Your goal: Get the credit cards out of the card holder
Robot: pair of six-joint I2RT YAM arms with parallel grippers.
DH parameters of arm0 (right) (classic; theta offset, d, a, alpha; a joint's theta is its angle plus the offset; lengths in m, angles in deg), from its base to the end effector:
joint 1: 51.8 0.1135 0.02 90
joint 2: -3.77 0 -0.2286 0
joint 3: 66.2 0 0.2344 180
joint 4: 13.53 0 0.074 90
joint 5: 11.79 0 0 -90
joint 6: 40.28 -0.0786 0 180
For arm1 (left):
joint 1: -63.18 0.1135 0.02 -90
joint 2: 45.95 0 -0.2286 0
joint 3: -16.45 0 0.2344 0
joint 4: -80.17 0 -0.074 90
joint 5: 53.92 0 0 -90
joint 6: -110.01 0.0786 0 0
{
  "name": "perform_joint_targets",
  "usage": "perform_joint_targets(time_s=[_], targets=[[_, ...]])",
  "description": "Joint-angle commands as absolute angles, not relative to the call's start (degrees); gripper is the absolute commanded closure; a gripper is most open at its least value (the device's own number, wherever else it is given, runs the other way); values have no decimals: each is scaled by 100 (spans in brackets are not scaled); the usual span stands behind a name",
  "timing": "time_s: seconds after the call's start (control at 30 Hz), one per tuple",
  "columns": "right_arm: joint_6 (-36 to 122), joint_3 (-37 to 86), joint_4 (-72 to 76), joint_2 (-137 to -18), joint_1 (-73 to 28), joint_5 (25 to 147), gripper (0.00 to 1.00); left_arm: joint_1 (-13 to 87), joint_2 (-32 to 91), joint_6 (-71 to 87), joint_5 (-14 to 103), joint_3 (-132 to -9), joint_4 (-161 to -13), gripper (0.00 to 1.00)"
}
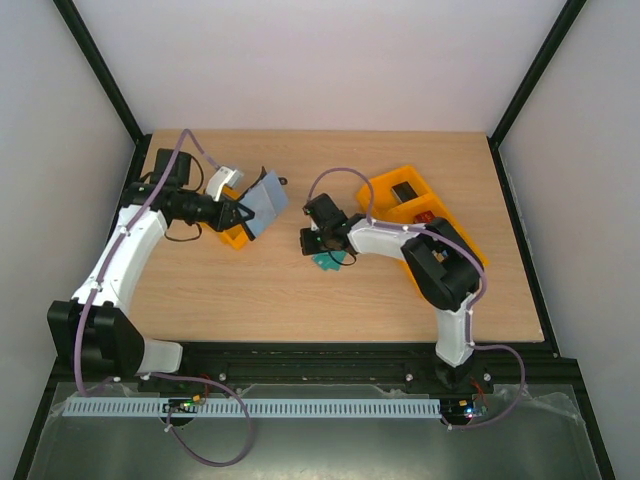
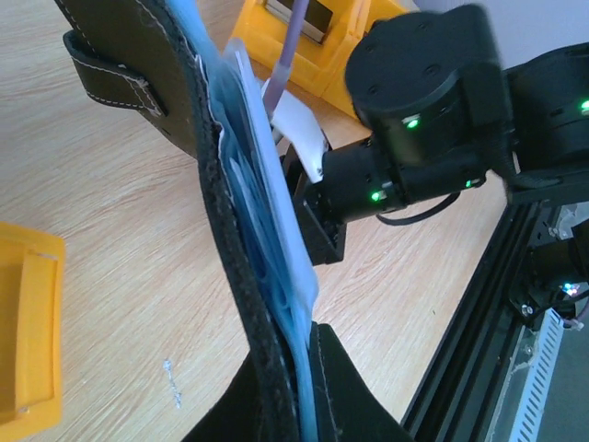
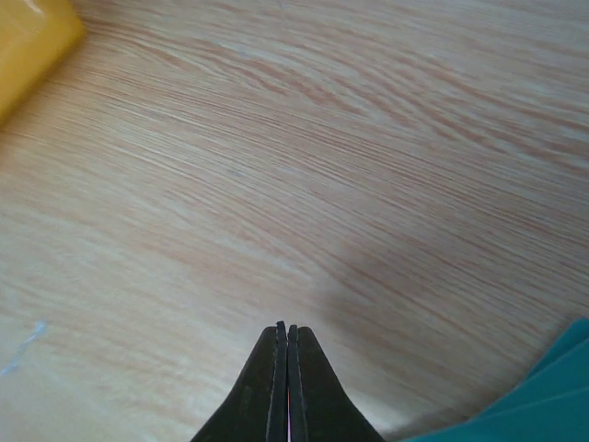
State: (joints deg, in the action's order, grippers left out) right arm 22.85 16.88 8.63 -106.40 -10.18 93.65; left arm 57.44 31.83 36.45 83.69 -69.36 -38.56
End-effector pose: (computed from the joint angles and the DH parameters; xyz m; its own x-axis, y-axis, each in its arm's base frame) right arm 0.2891 0.2848 0.1079 -0.8533 -0.1753 -0.4911 -0.4310 0.7672 0.4749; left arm 0.2725 -0.0857 0.2679 -0.6210 0.2542 -0.7415 0.7121 0.5783 -0.3981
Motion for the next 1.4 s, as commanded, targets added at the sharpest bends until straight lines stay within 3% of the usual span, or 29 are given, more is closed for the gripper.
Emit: perform_joint_targets(time_s=[0.0, 0.57, 0.77, 0.87, 1.07, 1.2, 1.37], targets=[[2437, 2073, 1601, -11039, -900, 8862, 98, 5803, 3148, 3586, 8371, -7010, -3983, 98], [2688, 1881, 2703, -10626, -686, 8223, 98, 5808, 3168, 3651, 8451, -6995, -3932, 98], [2990, 1953, 2450, -10082, -685, 9188, 97, 5808, 3159, 3800, 8610, -7001, -3815, 98], [3241, 1747, 1777, -9216, -697, 9813, 86, 5800, 3129, 3970, 8763, -7033, -3675, 98], [3389, 868, -49, -7530, -721, 10852, 53, 5359, 3124, 5085, 9184, -7308, -2659, 98], [2876, 562, -979, -7226, -690, 11473, 45, 5099, 3147, 5650, 9530, -7485, -2174, 98], [2618, 553, -1172, -7352, -677, 11487, 42, 4839, 3166, 6384, 9767, -7668, -1553, 98]])
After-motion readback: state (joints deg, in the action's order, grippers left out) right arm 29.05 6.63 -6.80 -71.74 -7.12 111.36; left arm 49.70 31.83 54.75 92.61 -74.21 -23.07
